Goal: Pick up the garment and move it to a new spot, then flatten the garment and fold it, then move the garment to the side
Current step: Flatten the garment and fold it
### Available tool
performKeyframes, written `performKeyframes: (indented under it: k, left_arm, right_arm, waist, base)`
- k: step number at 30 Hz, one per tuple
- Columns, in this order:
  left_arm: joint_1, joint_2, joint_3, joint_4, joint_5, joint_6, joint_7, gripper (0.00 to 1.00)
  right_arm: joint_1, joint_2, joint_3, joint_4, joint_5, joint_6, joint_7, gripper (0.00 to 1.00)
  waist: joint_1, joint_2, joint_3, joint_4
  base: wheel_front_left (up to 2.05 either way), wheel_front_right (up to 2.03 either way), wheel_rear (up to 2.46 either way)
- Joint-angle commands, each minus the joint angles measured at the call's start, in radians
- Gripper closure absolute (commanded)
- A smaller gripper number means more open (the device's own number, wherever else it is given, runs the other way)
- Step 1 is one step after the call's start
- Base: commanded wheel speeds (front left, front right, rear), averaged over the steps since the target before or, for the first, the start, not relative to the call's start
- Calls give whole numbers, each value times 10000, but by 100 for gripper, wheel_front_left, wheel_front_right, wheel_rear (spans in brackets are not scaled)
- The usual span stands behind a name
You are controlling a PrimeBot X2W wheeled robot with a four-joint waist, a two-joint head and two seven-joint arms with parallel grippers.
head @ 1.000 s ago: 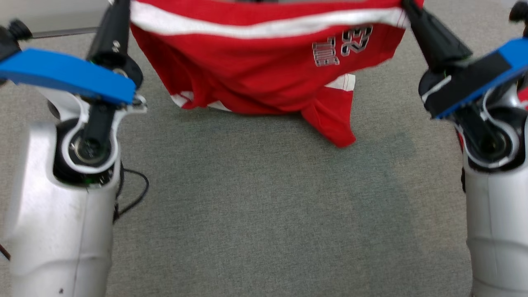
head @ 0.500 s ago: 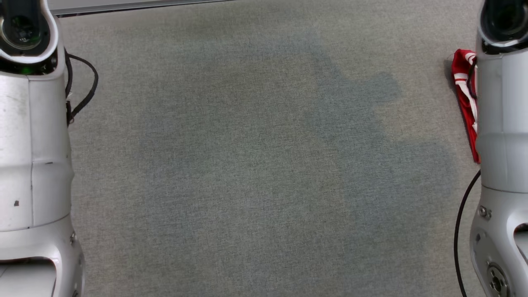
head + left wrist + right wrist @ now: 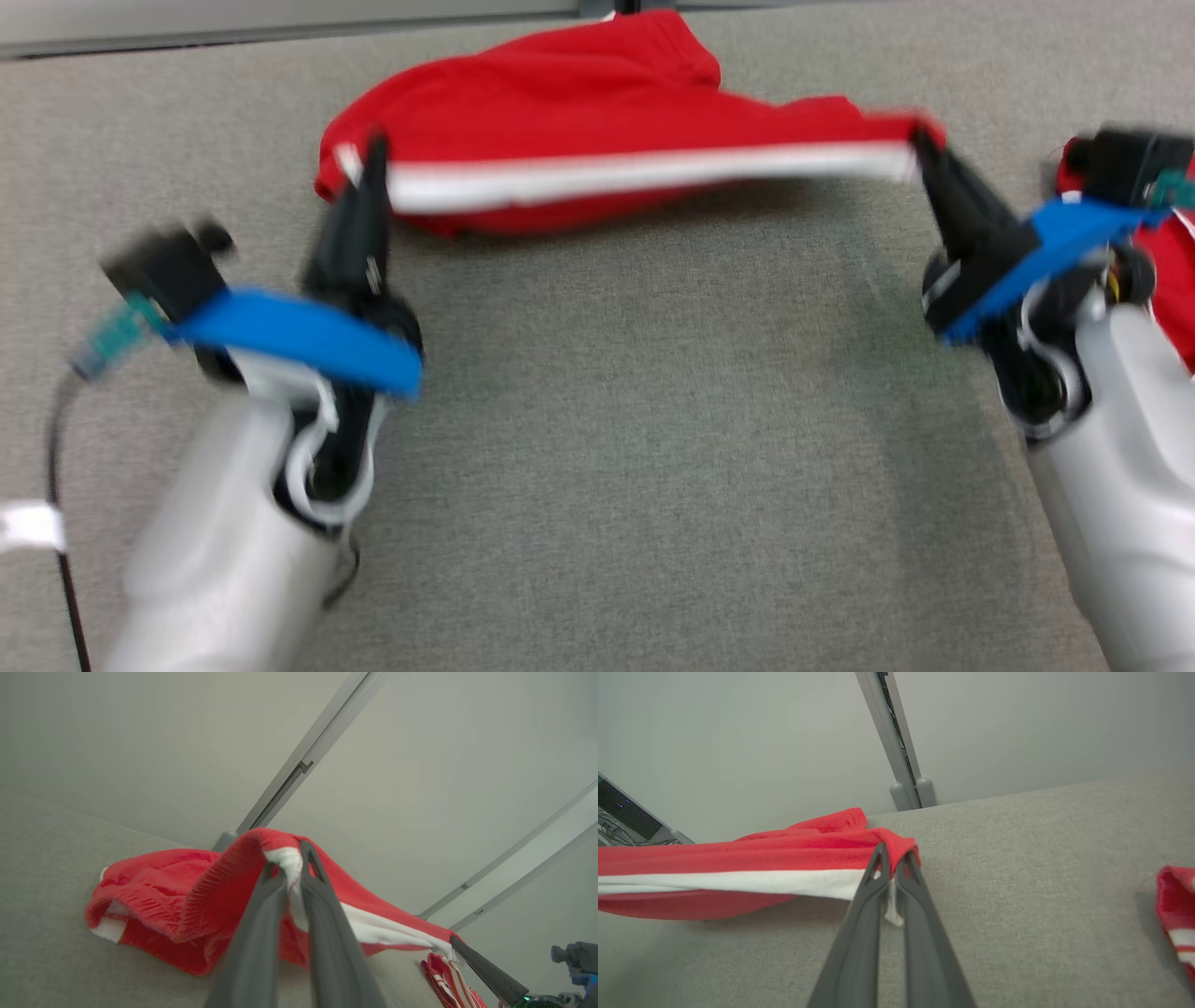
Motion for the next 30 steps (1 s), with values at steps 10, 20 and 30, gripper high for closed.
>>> performKeyframes:
  k: [10, 20, 30]
  left_arm:
    - [4134, 859, -1331, -1110, -306, 351, 294, 100]
    - [6360, 2244, -2121, -3670, -559, 1569, 2334, 100]
    - [7132, 3408, -2009, -6121, -989, 2564, 3646, 100]
  right_arm:
    - [4538, -666, -1255, -2339, -163, -13, 2848, 100]
    - [8087, 674, -3813, -6681, -1951, -15, 6399, 100]
    - [9152, 1440, -4953, -9941, -3102, -16, 8865, 100]
  waist:
    - [0, -1, -1392, 468]
    - [0, -1, -1931, 737]
    - [0, -1, -1987, 856]
  base:
    - [0, 0, 0]
    - [0, 0, 0]
    - [0, 0, 0]
